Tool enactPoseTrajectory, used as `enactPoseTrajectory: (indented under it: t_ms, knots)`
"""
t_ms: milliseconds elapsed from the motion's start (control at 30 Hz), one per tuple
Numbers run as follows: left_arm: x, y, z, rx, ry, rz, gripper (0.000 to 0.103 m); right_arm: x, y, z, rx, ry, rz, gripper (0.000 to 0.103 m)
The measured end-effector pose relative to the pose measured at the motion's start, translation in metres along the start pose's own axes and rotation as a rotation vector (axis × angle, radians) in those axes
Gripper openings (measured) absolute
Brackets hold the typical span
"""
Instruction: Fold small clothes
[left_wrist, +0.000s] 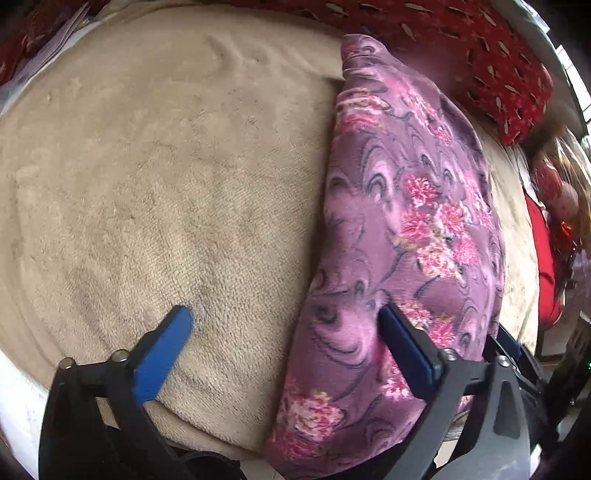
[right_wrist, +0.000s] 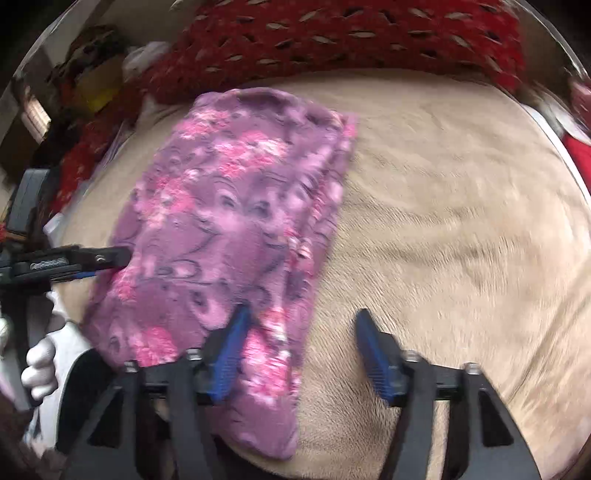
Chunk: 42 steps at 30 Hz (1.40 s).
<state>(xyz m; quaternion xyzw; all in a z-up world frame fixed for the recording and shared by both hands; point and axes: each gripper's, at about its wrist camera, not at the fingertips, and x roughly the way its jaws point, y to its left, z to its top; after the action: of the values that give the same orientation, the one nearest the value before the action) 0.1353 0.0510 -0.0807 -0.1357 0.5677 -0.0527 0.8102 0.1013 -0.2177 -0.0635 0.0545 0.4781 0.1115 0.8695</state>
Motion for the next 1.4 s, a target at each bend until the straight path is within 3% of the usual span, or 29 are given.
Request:
enactPoseTrajectory:
  t_ms: [100, 533, 733, 967, 1100, 1300, 1400]
  knots:
    - [0.001, -0.001, 0.001, 0.017, 0.006, -0.001, 0.103, 0.002, -0.013, -0.007, 0.132, -0.017, 0.007, 0.081]
    - [0.008, 0.001, 0.006, -0.018, -0.028, -0.062, 0.103, 0.005, -0.018, -0.019, 0.220, -0.080, 0.026, 0.101]
    - [0.006, 0.002, 0.003, -0.025, -0.037, -0.063, 0.103, 0.004, -0.026, -0.018, 0.261, -0.050, 0.059, 0.102]
    - [-0.001, 0.007, 0.000, -0.017, -0.032, -0.059, 0.103, 0.004, -0.018, -0.019, 0.250, -0.060, 0.005, 0.102]
    - [-0.007, 0.006, 0.000, -0.002, -0.030, -0.054, 0.103, 0.003, -0.013, -0.014, 0.245, -0.010, -0.029, 0.101]
    - [-0.032, 0.007, -0.015, 0.021, -0.090, 0.007, 0.103, -0.008, -0.005, -0.014, 0.213, 0.055, -0.137, 0.100]
    - [-0.048, 0.010, -0.025, 0.052, -0.141, 0.056, 0.103, -0.019, 0.000, -0.019, 0.190, 0.048, -0.185, 0.100]
